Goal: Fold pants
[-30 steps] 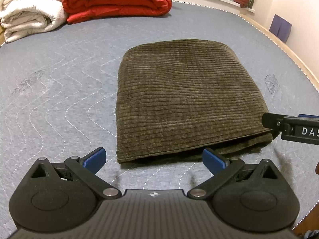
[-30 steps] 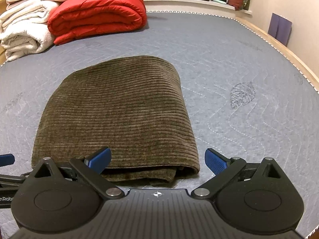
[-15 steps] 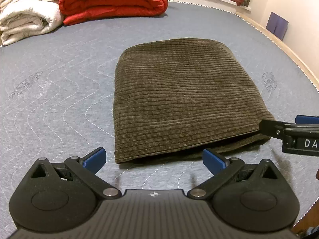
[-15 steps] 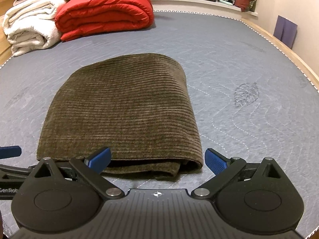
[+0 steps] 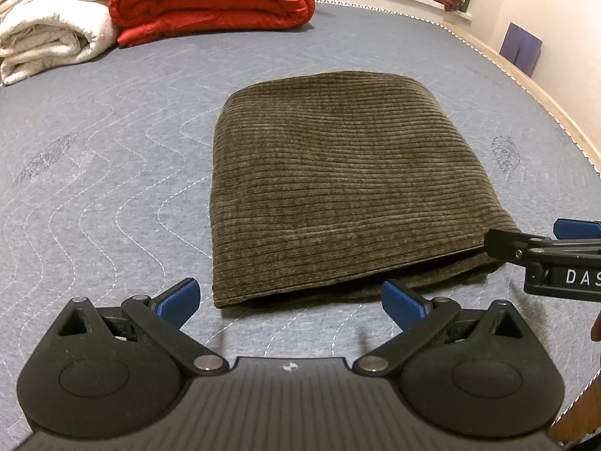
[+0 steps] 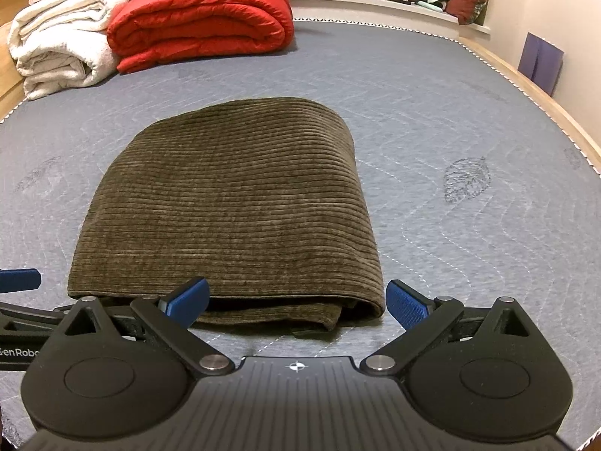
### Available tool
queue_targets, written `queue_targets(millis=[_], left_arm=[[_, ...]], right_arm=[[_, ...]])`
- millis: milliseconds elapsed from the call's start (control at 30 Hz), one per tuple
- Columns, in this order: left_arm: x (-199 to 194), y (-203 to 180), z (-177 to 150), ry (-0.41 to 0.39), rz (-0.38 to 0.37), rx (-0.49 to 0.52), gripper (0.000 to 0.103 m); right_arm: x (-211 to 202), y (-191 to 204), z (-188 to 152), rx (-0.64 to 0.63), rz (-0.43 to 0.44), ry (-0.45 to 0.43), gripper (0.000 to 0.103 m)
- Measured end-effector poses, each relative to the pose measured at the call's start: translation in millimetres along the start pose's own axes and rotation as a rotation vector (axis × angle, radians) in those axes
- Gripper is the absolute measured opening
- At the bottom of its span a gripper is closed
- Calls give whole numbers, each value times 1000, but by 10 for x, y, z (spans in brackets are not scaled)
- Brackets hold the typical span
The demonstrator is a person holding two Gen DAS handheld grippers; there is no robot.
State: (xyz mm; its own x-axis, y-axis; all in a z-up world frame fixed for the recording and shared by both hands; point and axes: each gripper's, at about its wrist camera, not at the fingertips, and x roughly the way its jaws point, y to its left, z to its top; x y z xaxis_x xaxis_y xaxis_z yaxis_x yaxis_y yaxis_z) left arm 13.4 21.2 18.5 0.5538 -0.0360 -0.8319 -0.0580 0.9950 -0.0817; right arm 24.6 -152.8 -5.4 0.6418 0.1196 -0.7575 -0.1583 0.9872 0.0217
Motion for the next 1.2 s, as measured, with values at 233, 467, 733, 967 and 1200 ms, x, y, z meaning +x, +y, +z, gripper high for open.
queue_targets(millis=[233,467,733,967,1200], left_arm=[[-4,-7,-5,-7,-2,4,103],[-17,-17,-5,-13,-5,9,103],[-32,-21,-3,-19,-7,11,103],[-39,-18,4,-20,-9,14,103],[-41,-18,5,-21,-10,14,103]], right_arm=[[8,4,-5,-3,-4,1,100],[11,11,-6,-4,-4,1,100],[12,12,-10,-4,-4,0,100],[12,17,-12,-5,-4,1,100],[13,16,-18,-5,-5,1,100]])
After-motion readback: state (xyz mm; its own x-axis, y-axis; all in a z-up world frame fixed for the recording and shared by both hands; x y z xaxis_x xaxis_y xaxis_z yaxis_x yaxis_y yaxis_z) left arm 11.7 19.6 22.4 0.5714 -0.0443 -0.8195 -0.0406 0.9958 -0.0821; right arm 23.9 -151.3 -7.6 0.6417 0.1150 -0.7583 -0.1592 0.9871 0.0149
